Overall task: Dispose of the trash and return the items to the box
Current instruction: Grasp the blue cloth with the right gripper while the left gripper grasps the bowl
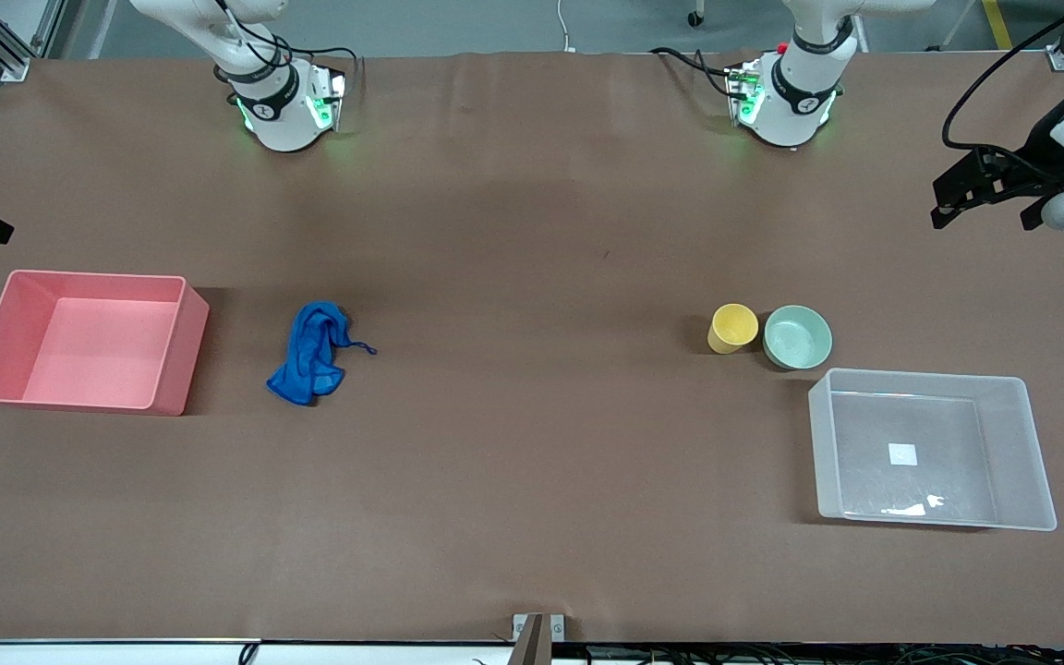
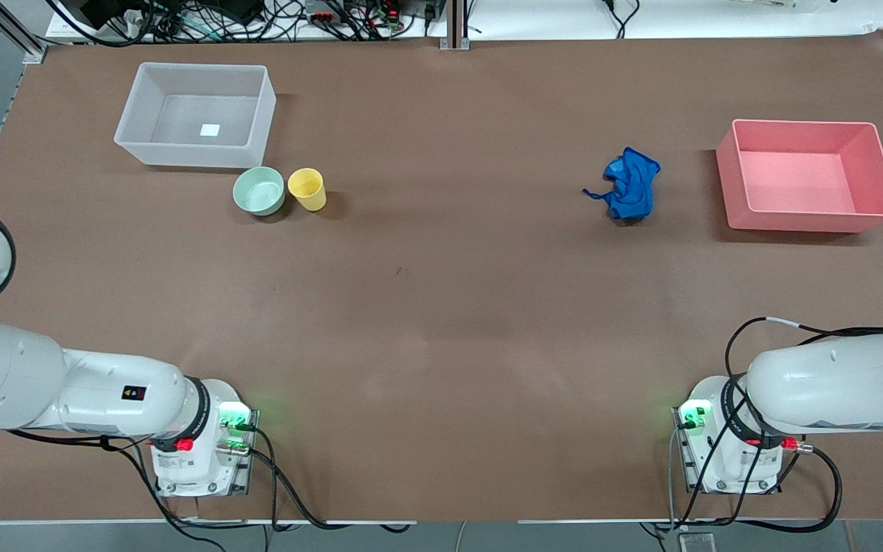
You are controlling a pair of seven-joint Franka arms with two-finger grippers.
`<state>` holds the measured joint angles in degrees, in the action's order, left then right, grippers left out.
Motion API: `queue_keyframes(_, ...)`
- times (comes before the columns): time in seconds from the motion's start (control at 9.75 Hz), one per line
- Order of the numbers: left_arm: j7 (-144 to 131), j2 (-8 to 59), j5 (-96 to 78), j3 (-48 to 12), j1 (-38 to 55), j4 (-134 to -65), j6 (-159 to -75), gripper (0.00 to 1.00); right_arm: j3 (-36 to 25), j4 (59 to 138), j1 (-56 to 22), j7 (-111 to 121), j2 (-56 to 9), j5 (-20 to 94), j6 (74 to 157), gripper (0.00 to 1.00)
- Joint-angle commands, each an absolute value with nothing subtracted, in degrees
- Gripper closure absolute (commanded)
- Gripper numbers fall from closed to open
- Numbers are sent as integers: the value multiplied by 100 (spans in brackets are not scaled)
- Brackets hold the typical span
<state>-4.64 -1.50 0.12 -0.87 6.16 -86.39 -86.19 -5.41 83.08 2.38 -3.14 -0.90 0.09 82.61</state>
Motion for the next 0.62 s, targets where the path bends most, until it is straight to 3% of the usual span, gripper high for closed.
queue_keyframes(0.0,-554,-202,132,-70,650,-8842,-8569,0,-519,8253,299,-264,-97,123,8200,0)
queue_keyframes(0.51,-535,-185,132,-35,633,-8850,-8578,0,-519,8253,299,-264,-105,123,8200,0)
